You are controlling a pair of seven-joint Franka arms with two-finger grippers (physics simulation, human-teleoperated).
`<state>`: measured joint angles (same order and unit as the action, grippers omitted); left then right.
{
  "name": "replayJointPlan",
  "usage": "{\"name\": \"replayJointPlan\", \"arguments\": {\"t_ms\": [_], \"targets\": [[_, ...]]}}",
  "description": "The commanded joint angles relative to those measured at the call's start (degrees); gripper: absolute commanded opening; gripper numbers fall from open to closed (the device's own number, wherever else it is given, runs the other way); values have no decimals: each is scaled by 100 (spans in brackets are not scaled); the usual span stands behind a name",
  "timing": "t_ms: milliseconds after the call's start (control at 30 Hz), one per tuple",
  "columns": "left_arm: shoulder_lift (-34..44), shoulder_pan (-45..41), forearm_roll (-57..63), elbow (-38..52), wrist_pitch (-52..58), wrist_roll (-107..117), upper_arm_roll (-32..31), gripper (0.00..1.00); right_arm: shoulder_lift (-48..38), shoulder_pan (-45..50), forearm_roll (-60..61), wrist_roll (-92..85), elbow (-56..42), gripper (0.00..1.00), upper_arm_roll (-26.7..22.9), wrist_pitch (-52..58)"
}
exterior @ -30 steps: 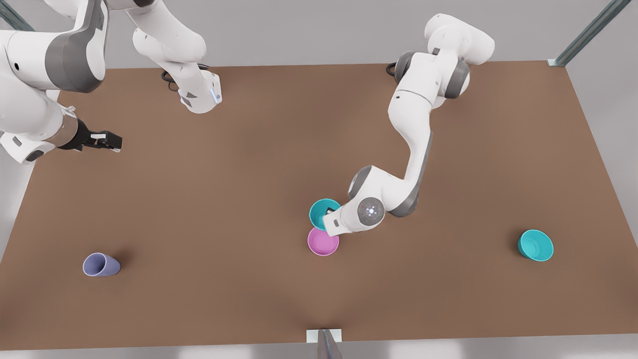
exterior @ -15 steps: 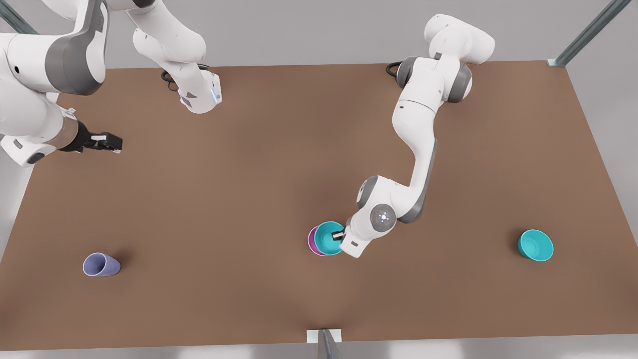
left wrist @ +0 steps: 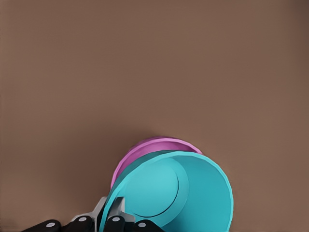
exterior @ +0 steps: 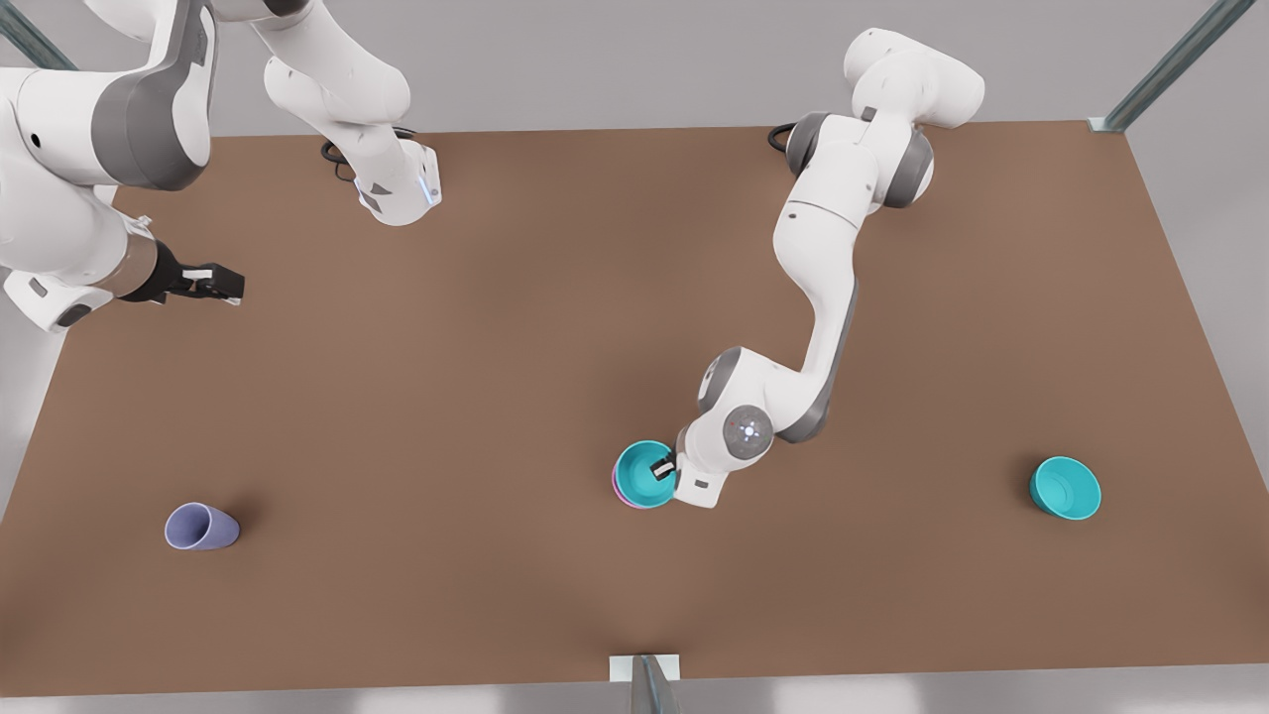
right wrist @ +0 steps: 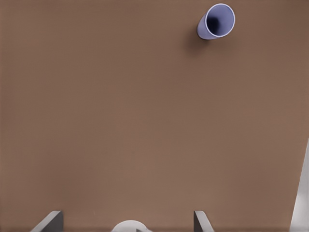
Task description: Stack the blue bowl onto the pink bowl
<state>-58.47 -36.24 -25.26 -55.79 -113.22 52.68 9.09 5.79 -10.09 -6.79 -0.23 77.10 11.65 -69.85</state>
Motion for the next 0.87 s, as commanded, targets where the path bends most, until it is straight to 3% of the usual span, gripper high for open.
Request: {"name": "replayJointPlan", "arguments": {"t_ms": [0, 167, 200, 233, 300, 333, 433, 467, 533, 567, 600, 633, 833], "targets": [[11, -6, -6, -37, -7, 1148, -3, 21, -8, -2, 2, 5, -2, 100, 4, 24], [11, 2, -6, -29, -33, 1201, -91, 21, -8, -2, 19, 5, -2, 100, 4, 24], [11, 3, -6, -29, -33, 1140, -91, 77, -8, -2, 28, 5, -2, 100, -4, 33], [29, 3, 3, -37, -24, 1131, -91, 100, -8, -2, 37, 5, -2, 100, -31, 33], [160, 55, 12, -37, 90, 999, -83, 100, -8, -2, 37, 5, -2, 100, -31, 33], [476, 82, 21, -29, 695, 692, 14, 100, -8, -2, 37, 5, -2, 100, -31, 33], [2023, 126, 161, 6, 4185, -3006, 1982, 100, 10, 7, 37, 5, -2, 100, -57, 33], [2410, 134, 705, 7, 4756, -4334, 2080, 100, 10, 7, 37, 5, -2, 100, -57, 33], [3043, 169, 1093, -2, 5319, -4960, 2247, 100, 10, 7, 37, 5, -2, 100, -57, 24], [3350, 564, 1093, -90, 5346, -4995, 2150, 100, 10, 7, 37, 5, -11, 100, -57, 24], [4000, 1363, 1505, -642, 5145, -4960, 993, 100, 10, 7, 37, 5, -11, 100, -57, 24], [4897, 2155, 2568, -1847, 4125, -4942, -494, 100, 10, 7, 37, 5, -11, 100, -57, 24], [4810, 2437, 2517, -1567, 4581, -4969, -689, 100, 10, 7, 37, 5, -11, 100, -75, 24]]}}
